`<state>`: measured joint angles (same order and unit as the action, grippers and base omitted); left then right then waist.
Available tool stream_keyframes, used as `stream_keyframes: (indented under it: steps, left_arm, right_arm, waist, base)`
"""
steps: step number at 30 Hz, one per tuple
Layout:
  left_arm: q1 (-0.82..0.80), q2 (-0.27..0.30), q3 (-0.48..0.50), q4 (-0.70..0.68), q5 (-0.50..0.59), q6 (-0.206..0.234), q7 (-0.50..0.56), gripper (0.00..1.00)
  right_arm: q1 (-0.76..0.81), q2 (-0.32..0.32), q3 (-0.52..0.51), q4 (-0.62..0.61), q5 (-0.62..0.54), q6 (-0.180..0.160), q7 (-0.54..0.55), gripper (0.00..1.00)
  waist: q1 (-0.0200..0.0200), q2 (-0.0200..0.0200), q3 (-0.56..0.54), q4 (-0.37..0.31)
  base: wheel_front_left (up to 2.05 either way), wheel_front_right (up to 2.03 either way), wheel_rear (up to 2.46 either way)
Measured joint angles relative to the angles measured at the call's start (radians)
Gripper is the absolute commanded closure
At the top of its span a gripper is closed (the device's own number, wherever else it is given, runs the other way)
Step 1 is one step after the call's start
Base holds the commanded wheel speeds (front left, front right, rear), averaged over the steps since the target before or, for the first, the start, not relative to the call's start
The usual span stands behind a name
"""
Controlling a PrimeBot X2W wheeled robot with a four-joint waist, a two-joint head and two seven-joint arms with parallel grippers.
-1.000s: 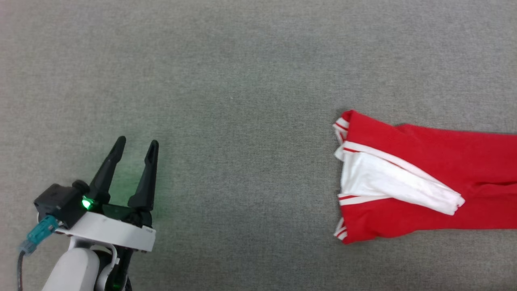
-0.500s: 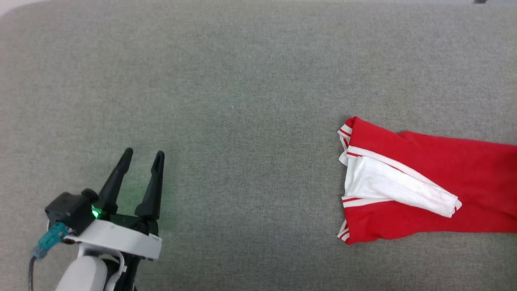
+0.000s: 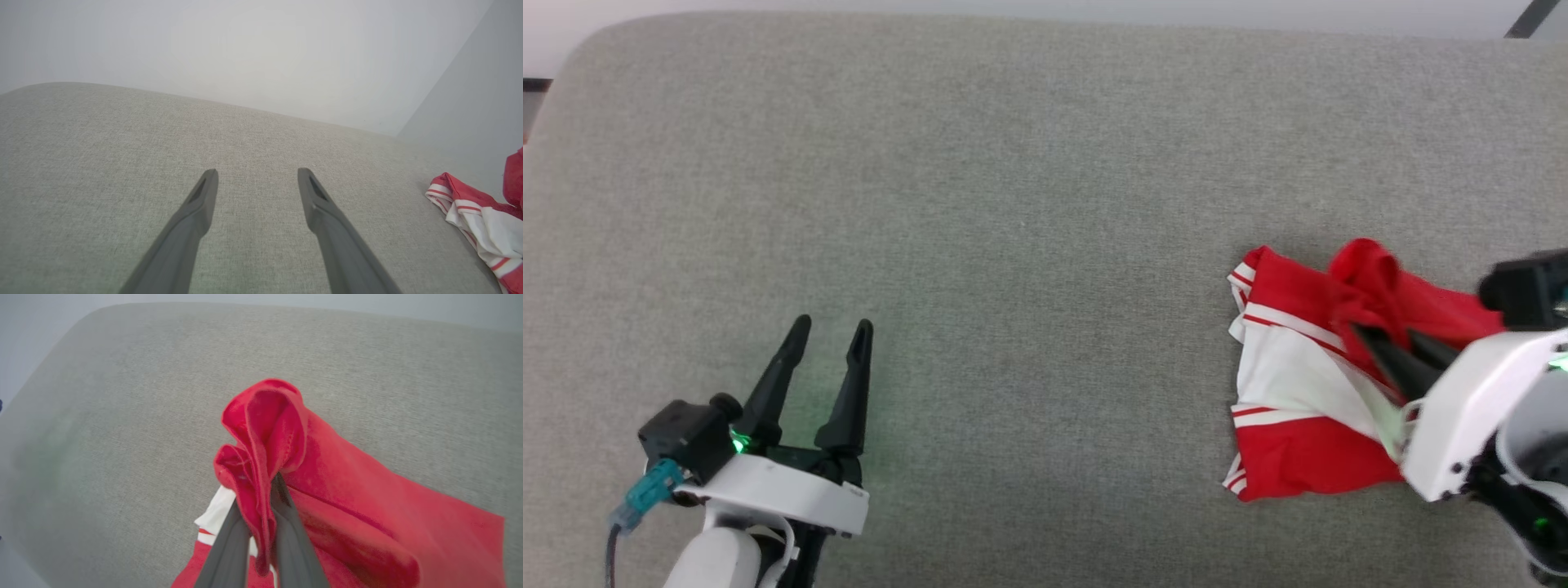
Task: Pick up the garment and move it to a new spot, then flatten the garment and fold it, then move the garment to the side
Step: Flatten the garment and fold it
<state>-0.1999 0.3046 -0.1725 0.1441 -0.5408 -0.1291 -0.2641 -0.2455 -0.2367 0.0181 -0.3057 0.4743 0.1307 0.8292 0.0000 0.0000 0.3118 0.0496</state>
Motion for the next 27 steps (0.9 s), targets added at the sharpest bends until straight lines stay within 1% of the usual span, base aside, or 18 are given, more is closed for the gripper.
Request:
stream_keyframes:
  steps: [4,7,14,19,20,21,22,23,24,27]
  left_arm:
    - [0.000,-0.006,-0.002,0.005,-0.004,0.000,0.000,0.00]
    - [-0.001,-0.009,0.000,0.005,-0.007,0.000,0.000,0.00]
    - [-0.012,-0.020,-0.003,0.010,-0.013,0.000,0.000,0.00]
    - [-0.017,-0.024,-0.006,0.013,-0.014,0.000,0.000,0.00]
    - [-0.017,-0.024,-0.006,0.014,-0.015,0.000,0.000,0.00]
    - [-0.017,-0.024,-0.006,0.015,-0.015,0.000,0.000,0.00]
    - [-0.018,-0.024,-0.005,0.016,-0.016,0.000,0.000,0.00]
    - [-0.017,-0.024,-0.002,0.017,-0.018,0.000,0.000,0.00]
    - [-0.017,-0.024,-0.001,0.017,-0.019,0.000,0.000,0.00]
    - [-0.012,-0.024,0.004,0.023,-0.020,0.000,0.000,0.00]
  right_arm:
    - [-0.017,0.026,0.065,0.013,-0.008,0.000,-0.011,1.00]
    - [-0.018,0.038,0.095,0.048,-0.011,0.000,-0.030,1.00]
    - [-0.021,0.027,0.127,0.180,-0.037,0.000,-0.126,1.00]
    - [-0.038,0.030,0.153,0.264,-0.036,0.000,-0.189,1.00]
    - [-0.044,0.029,0.157,0.274,-0.036,0.000,-0.198,0.98]
    - [-0.050,0.029,0.162,0.283,-0.036,0.000,-0.206,0.80]
    - [-0.054,0.028,0.169,0.290,-0.036,0.000,-0.213,0.55]
    - [-0.055,0.028,0.177,0.296,-0.036,0.000,-0.219,0.23]
    - [-0.055,0.029,0.182,0.299,-0.032,0.000,-0.226,0.00]
    - [-0.068,0.030,0.188,0.296,-0.011,0.000,-0.242,0.00]
  waist:
    - [0.0000,0.0000,0.001,0.014]
    - [0.0000,0.0000,0.003,0.025]
    - [0.0000,0.0000,0.017,0.043]
    - [0.0000,0.0000,0.026,0.046]
    - [0.0000,0.0000,0.026,0.046]
    - [0.0000,0.0000,0.025,0.046]
    - [0.0000,0.0000,0.024,0.045]
    - [0.0000,0.0000,0.021,0.043]
    - [0.0000,0.0000,0.018,0.041]
    - [0.0000,0.0000,0.007,0.033]
  base:
    - [0.00,0.00,0.00]
    - [0.00,0.00,0.00]
    - [0.00,0.00,0.00]
    - [0.00,0.00,0.00]
    - [0.00,0.00,0.00]
    - [0.00,0.00,0.00]
    - [0.00,0.00,0.00]
    - [0.00,0.00,0.00]
    - [0.00,0.00,0.00]
    - [0.00,0.00,0.00]
